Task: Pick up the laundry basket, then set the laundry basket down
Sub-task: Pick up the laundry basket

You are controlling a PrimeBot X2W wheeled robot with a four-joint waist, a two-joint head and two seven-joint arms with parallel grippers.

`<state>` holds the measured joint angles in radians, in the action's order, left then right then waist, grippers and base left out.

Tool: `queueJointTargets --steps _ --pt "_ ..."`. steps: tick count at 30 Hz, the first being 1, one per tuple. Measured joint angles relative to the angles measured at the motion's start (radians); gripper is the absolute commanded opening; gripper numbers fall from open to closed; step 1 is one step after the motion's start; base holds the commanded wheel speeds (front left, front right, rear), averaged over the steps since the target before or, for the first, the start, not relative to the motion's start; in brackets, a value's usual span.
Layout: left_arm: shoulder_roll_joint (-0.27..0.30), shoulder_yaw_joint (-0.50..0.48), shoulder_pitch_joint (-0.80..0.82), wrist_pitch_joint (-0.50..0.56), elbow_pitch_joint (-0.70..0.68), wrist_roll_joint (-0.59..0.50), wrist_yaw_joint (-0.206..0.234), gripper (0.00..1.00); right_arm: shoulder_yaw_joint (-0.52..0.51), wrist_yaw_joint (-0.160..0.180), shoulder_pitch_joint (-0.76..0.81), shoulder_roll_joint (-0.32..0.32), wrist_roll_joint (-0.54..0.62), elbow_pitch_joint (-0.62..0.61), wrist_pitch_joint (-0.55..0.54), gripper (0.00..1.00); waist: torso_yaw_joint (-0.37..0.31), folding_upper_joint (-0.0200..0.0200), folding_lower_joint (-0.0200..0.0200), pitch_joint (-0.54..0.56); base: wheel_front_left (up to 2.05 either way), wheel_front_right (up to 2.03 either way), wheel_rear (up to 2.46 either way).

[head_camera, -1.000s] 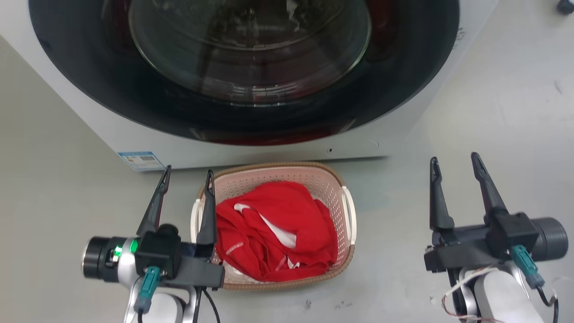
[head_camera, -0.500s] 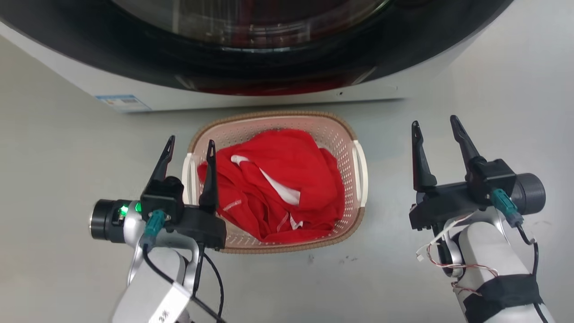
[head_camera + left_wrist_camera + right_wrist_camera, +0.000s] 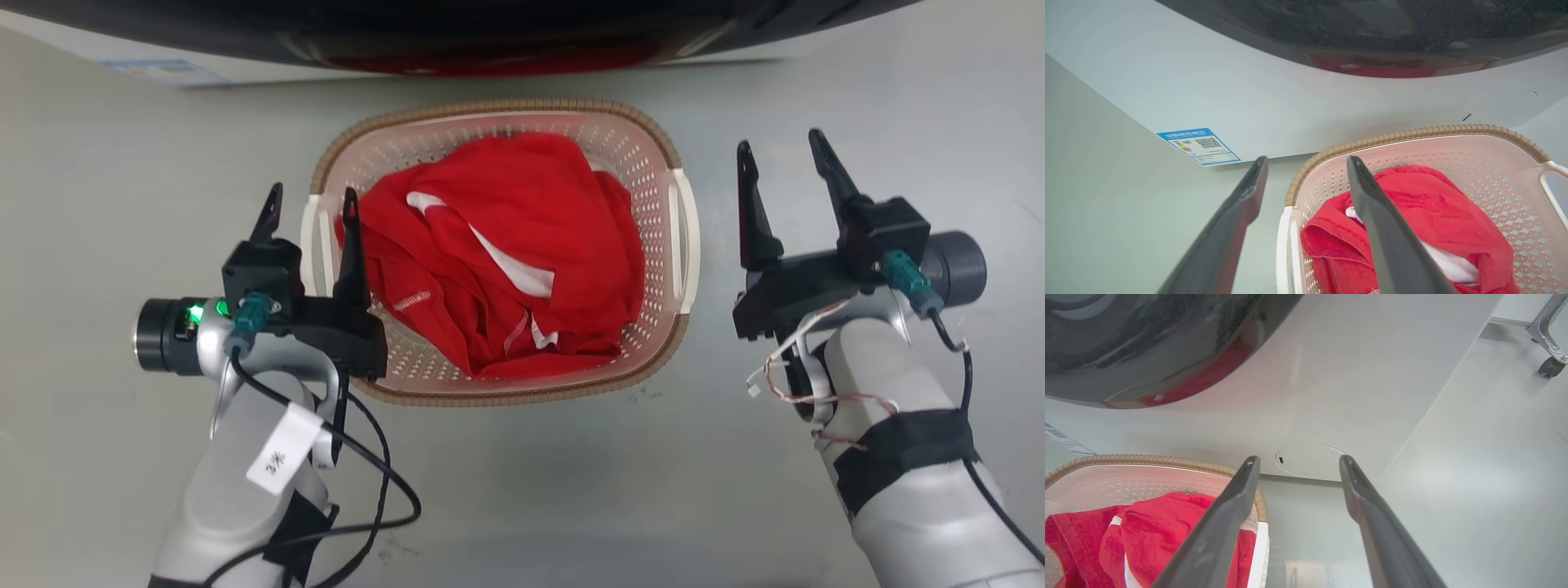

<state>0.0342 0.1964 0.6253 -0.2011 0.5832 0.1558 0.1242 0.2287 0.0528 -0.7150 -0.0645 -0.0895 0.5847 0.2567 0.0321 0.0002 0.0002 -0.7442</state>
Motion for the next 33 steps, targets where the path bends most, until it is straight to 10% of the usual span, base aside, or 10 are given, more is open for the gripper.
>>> queueJointTargets --steps 33 --pt "-0.005 -0.004 0.159 -0.031 0.346 0.064 0.0 1.0 0.218 0.059 -0.112 -0.002 -0.25 0.255 0.0 1.0 0.021 -0.0001 -0.0001 -0.133 0.0 0.0 0.0"
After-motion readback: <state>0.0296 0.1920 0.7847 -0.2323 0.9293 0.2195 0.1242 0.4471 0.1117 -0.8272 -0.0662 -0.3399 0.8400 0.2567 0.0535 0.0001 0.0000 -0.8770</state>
